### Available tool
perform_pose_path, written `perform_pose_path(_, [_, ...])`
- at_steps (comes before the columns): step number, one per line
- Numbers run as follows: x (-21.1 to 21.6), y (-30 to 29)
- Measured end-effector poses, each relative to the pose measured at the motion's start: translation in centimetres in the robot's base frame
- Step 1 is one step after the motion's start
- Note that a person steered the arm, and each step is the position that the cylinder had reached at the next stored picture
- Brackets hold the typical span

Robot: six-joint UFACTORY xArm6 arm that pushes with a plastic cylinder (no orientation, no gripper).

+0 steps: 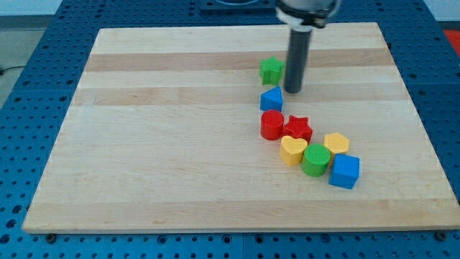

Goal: Separate the green star to the left

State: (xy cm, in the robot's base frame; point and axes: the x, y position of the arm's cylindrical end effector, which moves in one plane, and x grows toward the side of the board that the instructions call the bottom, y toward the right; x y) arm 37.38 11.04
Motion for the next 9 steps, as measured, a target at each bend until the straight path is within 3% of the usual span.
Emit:
perform_pose_path(2, [-4.0, -1.6])
perform_pose_path(4, [-5.2, -13.4])
perform_pose_path(5, [-2.0, -17.6])
perform_pose_path(7, [4.5, -19.9])
perform_pose_path(8, [2.7, -24.3])
perform_pose_path(9, [0.4, -23.7])
